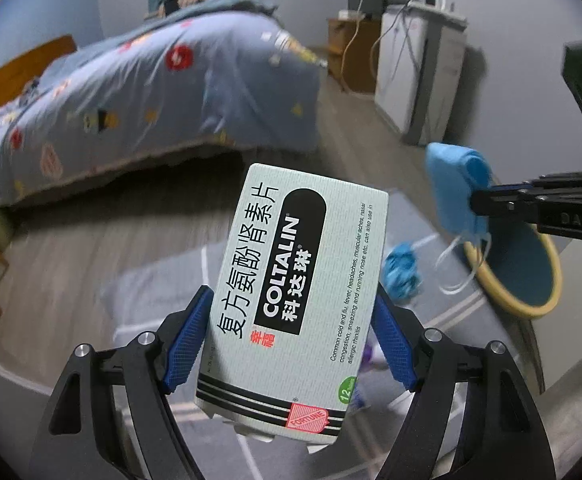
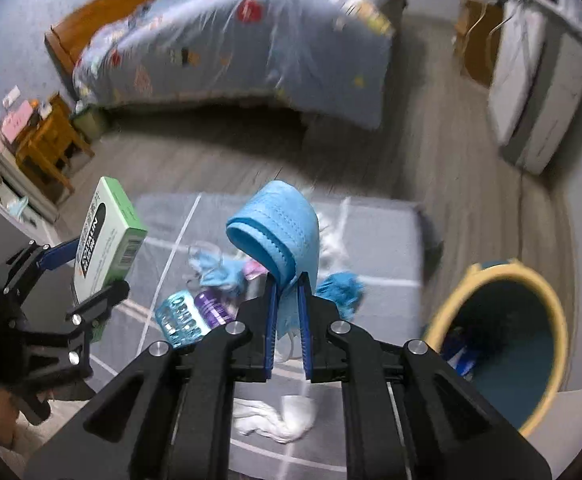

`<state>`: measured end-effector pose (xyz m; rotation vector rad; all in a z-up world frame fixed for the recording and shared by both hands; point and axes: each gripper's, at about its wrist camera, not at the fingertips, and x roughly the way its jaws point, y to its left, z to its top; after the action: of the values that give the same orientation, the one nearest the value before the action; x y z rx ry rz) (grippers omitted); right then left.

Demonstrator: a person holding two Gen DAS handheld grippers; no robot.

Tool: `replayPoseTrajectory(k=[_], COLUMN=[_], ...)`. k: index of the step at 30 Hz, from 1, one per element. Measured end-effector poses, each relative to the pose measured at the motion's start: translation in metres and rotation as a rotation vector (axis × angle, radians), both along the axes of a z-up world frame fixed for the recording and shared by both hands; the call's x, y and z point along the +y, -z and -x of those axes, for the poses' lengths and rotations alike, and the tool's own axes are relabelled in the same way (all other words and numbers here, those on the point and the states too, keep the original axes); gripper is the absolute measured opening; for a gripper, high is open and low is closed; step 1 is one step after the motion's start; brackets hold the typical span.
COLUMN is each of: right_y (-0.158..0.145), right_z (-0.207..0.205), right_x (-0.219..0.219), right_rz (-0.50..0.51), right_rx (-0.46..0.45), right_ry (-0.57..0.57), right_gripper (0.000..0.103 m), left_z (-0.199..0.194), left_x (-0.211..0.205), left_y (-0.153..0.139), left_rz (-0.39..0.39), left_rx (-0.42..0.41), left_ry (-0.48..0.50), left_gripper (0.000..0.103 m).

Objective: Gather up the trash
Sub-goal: 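Carry the box and mask over the bin and open both tools to drop them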

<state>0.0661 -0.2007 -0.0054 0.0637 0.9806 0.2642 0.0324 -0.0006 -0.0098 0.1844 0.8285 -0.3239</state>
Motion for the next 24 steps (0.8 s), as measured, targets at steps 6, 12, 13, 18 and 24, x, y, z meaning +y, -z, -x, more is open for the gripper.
replayPoseTrajectory(k=[6, 12, 13, 18, 24], right_y=[-0.007, -0.012, -0.011, 0.000, 0.030], right_z=[0.026, 0.046, 0.048, 0.062, 0.076], right_x=[-0.074, -0.144, -0.152, -0.194, -0.238], right_rz=[-0.020, -0.019, -0.019, -0.020, -0.050], right_rx=[-0.022, -0.055, -0.058, -0.057, -0.007], right_ry=[0.109, 0.192, 0.202, 0.247, 0.308], right_gripper=[0.010, 0.010, 0.010, 0.010, 0.010], left_z=[0.006, 0.011, 0.012, 0.014, 0.015], left_x=[-0.042, -0.096, -0.104, -0.151, -0.213], left_y=[-0.026, -0.034, -0.034, -0.030, -0.022], left_rz=[0.012, -0.012, -0.014, -0.018, -0.017], left_rx=[-0.043, -0.051, -0.049, -0.025, 0.019], left_ry=[0.064, 0.149, 0.160, 0.226, 0.343], left_gripper=[0.077, 0.077, 0.077, 0.077, 0.077])
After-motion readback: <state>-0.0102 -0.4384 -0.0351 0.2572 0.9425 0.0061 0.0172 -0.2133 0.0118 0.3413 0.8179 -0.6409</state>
